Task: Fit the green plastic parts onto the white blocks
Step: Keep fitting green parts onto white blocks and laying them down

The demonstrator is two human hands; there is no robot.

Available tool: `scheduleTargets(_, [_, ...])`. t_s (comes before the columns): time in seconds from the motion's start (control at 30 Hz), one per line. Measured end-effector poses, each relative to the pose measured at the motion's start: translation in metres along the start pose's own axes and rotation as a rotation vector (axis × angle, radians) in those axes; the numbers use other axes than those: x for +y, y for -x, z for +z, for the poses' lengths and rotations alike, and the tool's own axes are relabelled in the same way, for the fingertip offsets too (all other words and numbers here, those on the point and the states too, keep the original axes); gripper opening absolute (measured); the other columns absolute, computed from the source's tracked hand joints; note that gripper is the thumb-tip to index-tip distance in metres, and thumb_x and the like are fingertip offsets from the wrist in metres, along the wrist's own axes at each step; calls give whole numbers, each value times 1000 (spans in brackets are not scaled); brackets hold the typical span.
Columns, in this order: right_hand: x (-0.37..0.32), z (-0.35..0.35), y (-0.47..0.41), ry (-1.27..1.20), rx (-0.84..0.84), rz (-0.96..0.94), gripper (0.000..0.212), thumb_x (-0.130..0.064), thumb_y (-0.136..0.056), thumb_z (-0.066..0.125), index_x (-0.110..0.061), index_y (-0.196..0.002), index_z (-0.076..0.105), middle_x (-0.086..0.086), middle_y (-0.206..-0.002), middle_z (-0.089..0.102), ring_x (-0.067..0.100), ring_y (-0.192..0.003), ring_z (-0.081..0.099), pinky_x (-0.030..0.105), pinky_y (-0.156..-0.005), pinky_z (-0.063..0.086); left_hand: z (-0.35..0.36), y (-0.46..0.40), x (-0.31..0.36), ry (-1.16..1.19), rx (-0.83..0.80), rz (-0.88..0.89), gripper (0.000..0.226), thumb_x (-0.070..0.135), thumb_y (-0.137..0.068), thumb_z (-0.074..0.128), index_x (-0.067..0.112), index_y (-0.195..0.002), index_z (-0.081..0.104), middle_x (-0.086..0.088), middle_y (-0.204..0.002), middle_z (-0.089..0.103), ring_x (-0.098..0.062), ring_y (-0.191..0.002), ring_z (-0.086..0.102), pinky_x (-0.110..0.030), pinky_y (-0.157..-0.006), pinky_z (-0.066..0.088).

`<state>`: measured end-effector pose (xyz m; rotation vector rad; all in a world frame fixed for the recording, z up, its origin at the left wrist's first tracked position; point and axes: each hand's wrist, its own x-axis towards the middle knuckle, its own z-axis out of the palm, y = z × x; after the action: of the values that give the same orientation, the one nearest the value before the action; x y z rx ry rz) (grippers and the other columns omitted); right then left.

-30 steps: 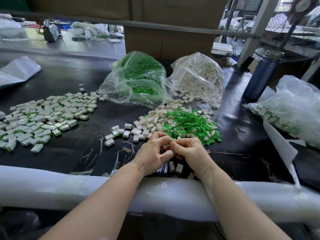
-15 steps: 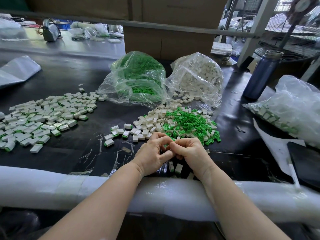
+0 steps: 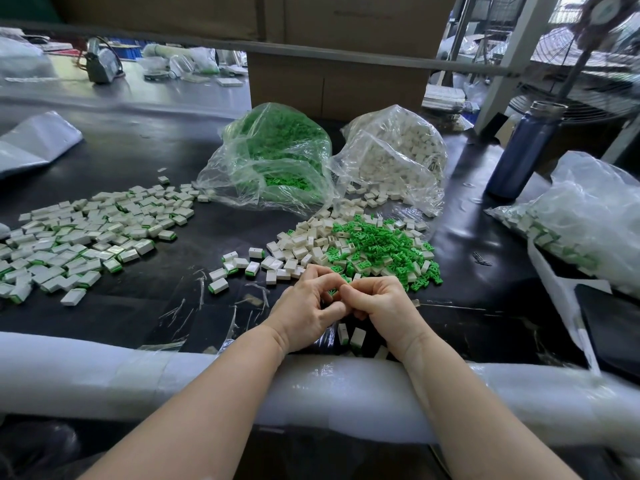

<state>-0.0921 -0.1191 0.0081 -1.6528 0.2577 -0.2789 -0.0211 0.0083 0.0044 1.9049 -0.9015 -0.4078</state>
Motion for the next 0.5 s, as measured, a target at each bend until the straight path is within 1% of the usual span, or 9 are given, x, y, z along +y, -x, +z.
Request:
scheduleTargets(0.13, [-1, 1, 0, -2, -3, 11, 20, -2, -86, 60, 15, -77, 65, 9, -60, 48, 8, -49, 38, 16, -48, 33, 0, 0, -1, -1, -1, 3, 13, 37, -68, 56, 47, -76, 55, 18, -103, 42, -24, -91, 54, -48, -82, 51])
scheduleTargets(0.23, [-2, 0, 1, -1, -9, 10, 18, -3, -86, 60, 7, -72, 67, 6, -57, 48, 5, -46, 38, 14, -47, 34, 0, 0, 0, 1, -6, -2, 12, 36, -68, 56, 45, -77, 56, 17, -103, 42, -26, -91, 54, -48, -82, 52])
scheduleTargets(0.3, [-2, 0, 1, 5, -8, 5, 18, -4, -86, 60, 7, -73, 67, 6, -57, 48, 4, -46, 39, 14, -48, 34, 0, 0, 1, 2, -9, -4, 12, 36, -68, 56, 44, -78, 56, 16, -103, 42, -26, -91, 54, -49, -82, 51])
scheduleTargets(0.37, [-2, 1, 1, 2, -9, -1, 19, -6, -87, 60, 9, -76, 68, 7, -59, 50, 5, -48, 41, 14, -49, 36, -1, 0, 2, -5, -4, -3, 11, 35, -69, 55, 41, -78, 56, 15, -102, 43, -24, -91, 54, -47, -85, 50])
scheduleTargets(0.43, [-2, 2, 1, -7, -19, -5, 20, -8, -89, 59, 6, -78, 68, 7, -61, 51, 6, -51, 43, 15, -51, 37, -2, 0, 2, -23, 4, -1, 9, 35, -69, 53, 39, -77, 55, 15, -101, 44, -20, -89, 54, -43, -90, 46])
scheduleTargets(0.5, [-3, 2, 1, -9, -35, -4, 19, -9, -90, 58, 2, -77, 68, 7, -62, 51, 7, -53, 43, 15, -51, 37, -2, 0, 2, -25, 5, 2, 9, 35, -68, 52, 37, -77, 55, 14, -100, 44, -20, -89, 54, -42, -91, 46])
